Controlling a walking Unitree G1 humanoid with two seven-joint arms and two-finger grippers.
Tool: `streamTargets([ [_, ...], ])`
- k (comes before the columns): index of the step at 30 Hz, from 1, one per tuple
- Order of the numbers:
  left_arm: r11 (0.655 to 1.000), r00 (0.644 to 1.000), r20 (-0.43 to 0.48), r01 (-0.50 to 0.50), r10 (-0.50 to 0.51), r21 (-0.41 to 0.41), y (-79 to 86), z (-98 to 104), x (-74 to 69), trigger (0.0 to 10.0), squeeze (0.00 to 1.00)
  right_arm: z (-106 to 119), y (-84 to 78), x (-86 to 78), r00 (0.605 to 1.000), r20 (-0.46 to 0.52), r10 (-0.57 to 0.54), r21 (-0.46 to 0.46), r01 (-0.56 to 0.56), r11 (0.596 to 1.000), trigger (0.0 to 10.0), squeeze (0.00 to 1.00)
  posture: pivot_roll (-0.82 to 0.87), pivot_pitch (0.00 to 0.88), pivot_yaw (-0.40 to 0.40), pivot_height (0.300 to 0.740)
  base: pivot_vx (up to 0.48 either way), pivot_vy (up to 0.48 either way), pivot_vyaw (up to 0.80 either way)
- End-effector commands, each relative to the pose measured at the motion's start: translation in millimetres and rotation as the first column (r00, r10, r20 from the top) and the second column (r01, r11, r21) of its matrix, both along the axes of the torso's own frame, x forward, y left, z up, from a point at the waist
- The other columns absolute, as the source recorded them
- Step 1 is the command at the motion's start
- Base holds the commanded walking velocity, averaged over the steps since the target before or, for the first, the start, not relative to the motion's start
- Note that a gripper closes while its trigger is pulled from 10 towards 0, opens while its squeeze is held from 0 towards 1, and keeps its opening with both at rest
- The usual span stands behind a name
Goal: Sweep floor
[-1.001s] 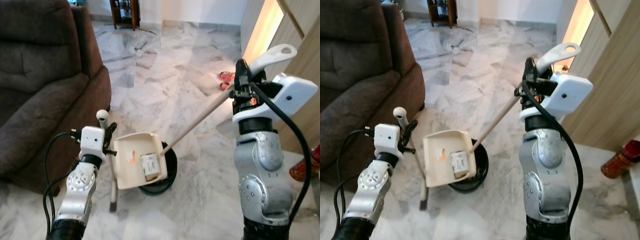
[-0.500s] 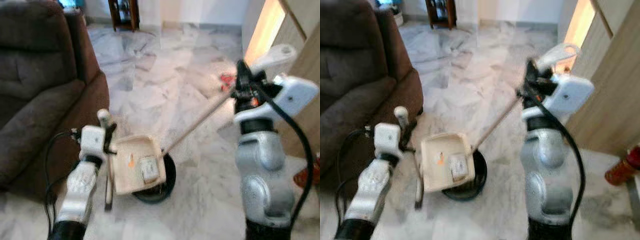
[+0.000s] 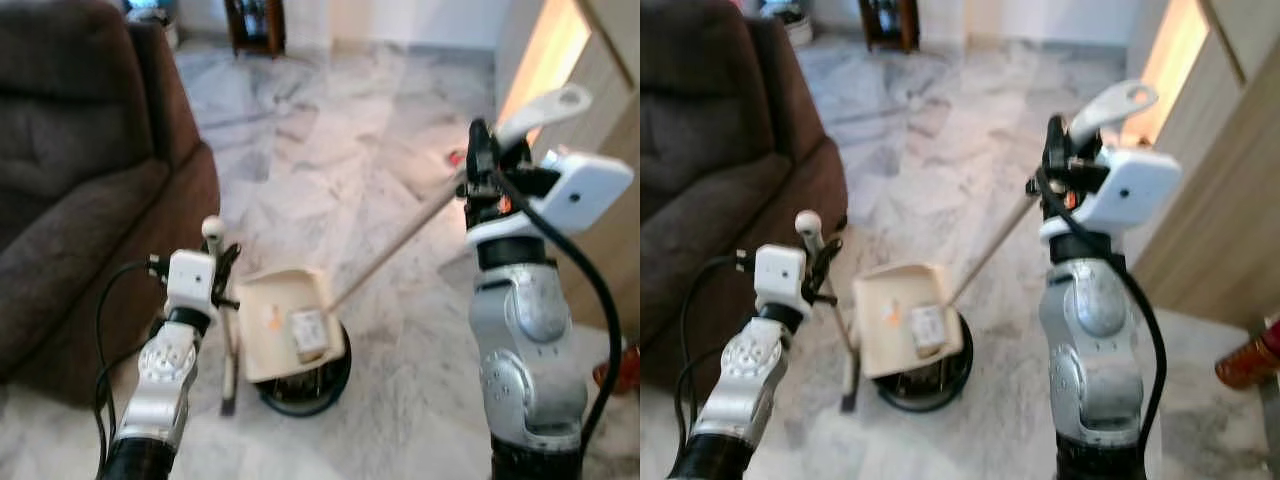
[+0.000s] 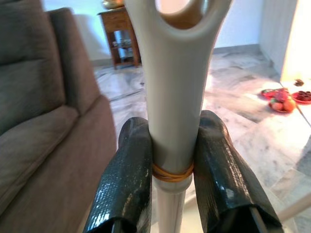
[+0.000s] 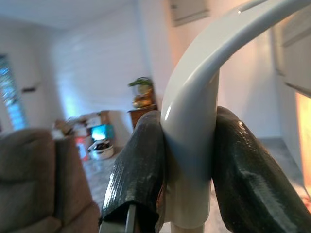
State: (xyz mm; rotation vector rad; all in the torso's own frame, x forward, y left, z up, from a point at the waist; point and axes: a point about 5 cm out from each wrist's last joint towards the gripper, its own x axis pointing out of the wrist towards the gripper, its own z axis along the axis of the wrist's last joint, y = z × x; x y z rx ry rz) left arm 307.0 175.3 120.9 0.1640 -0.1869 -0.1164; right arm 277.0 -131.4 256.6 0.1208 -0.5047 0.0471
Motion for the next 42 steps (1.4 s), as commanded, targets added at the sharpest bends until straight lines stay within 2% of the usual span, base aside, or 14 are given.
streamTargets([
  [1, 1.000, 0.999, 0.047, 0.000, 0.000, 0.002, 2.5, 8.9, -0.1, 10.0, 0.00, 18.3, 11.0, -9.7, 0.992, 0.120, 0.049, -0.020, -0.047, 0.999, 10.0, 0.00, -0.01, 0.093, 0.030, 0.740, 0.000, 0.000, 0.00],
  [10, 1.000, 0.999, 0.049, 0.001, -0.001, 0.000, 1.9, 8.4, -0.5, 10.0, 0.00, 20.2, 28.9, -20.1, 0.978, 0.177, 0.111, -0.115, -0.091, 0.989, 10.0, 0.00, -0.01, 0.082, 0.027, 0.740, 0.000, 0.000, 0.00],
  [15, 1.000, 0.999, 0.050, 0.004, -0.004, 0.001, 1.5, 8.7, -0.3, 10.0, 0.00, 24.1, 44.6, -27.2, 0.962, 0.234, 0.142, -0.171, -0.103, 0.980, 10.0, 0.00, 0.00, 0.080, 0.028, 0.740, 0.000, 0.000, 0.00],
  [23, 1.000, 0.999, 0.053, 0.005, -0.005, -0.002, 1.7, 9.5, 0.1, 10.0, 0.00, 23.6, 67.9, -40.3, 0.932, 0.280, 0.230, -0.211, -0.174, 0.962, 10.0, 0.00, 0.00, 0.083, 0.027, 0.740, 0.000, 0.000, 0.00],
  [27, 1.000, 0.999, 0.054, 0.006, -0.006, -0.002, 1.4, 9.9, 0.4, 10.0, 0.00, 23.3, 81.1, -50.1, 0.903, 0.309, 0.299, -0.258, -0.223, 0.940, 10.0, 0.00, -0.01, 0.086, 0.028, 0.740, 0.000, 0.000, 0.00],
  [32, 1.000, 0.999, 0.054, 0.007, -0.007, -0.003, 0.7, 9.8, 0.3, 10.0, 0.00, 16.6, 96.8, -59.9, 0.872, 0.321, 0.370, -0.363, -0.247, 0.898, 10.0, 0.00, 0.00, 0.094, 0.028, 0.740, 0.000, 0.000, 0.00],
  [38, 1.000, 0.999, 0.052, 0.005, -0.005, -0.002, 1.2, 9.4, 0.1, 10.0, 0.00, 13.8, 103.8, -63.6, 0.861, 0.329, 0.389, -0.400, -0.246, 0.883, 10.0, 0.00, 0.00, 0.095, 0.028, 0.740, 0.000, 0.000, 0.00],
  [42, 1.000, 0.999, 0.053, 0.006, -0.006, -0.002, 1.3, 9.7, 0.2, 10.0, 0.00, 13.0, 109.2, -67.0, 0.844, 0.343, 0.412, -0.457, -0.233, 0.858, 10.0, 0.00, 0.00, 0.102, 0.028, 0.740, 0.000, 0.000, 0.00],
])
